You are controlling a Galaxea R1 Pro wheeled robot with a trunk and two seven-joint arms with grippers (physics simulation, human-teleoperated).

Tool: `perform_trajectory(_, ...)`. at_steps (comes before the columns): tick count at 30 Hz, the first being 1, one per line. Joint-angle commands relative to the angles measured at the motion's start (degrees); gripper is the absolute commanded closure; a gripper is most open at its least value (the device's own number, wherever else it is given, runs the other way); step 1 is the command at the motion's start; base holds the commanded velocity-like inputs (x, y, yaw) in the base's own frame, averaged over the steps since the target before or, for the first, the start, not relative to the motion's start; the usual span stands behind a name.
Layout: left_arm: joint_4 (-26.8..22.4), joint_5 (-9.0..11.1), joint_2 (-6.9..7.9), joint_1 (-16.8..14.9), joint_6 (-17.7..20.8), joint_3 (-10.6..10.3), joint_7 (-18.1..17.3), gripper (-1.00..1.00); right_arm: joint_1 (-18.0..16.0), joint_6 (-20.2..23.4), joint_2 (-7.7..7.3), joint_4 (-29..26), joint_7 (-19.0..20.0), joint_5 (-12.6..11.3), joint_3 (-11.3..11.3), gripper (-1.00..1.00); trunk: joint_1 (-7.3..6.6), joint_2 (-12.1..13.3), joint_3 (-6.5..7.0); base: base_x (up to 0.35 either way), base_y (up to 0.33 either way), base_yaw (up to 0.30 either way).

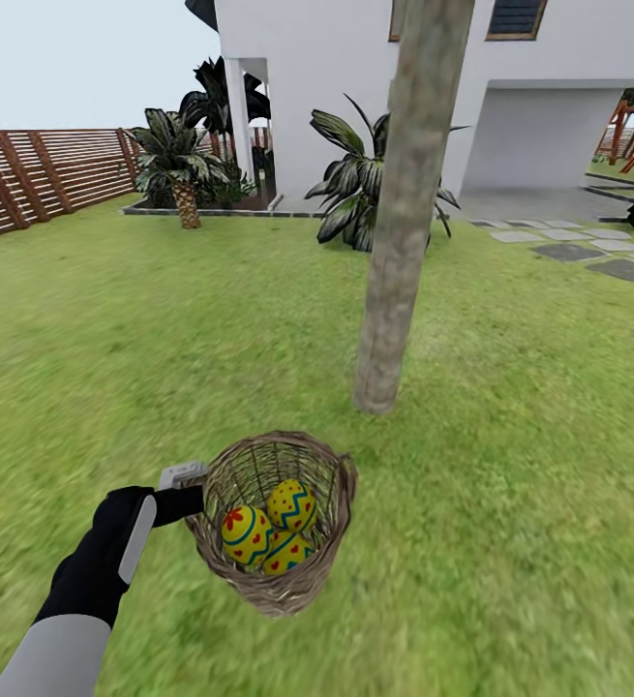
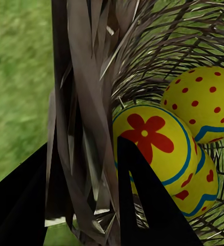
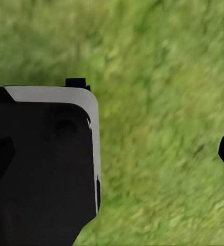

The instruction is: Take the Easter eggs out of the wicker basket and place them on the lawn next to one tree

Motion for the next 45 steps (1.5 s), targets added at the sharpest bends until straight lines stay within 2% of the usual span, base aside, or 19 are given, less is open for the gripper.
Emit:
perform_trajectory(1,-0.06,0.97,0.01,-0.05,0.30,0.06,-0.05,1.00,-0.10,-0.40,0.03,0.29,-0.07,-0.38,0.37,-1.00,0.06,-0.11,-0.10,0.329,0.000,0.000)
perform_trajectory(45,0.07,0.89,0.05,-0.05,0.31,0.14,-0.05,1.00,-0.08,-0.40,0.04,0.40,-0.07,-0.33,0.37,-1.00,0.06,-0.11,-0.10,0.329,0.000,0.000)
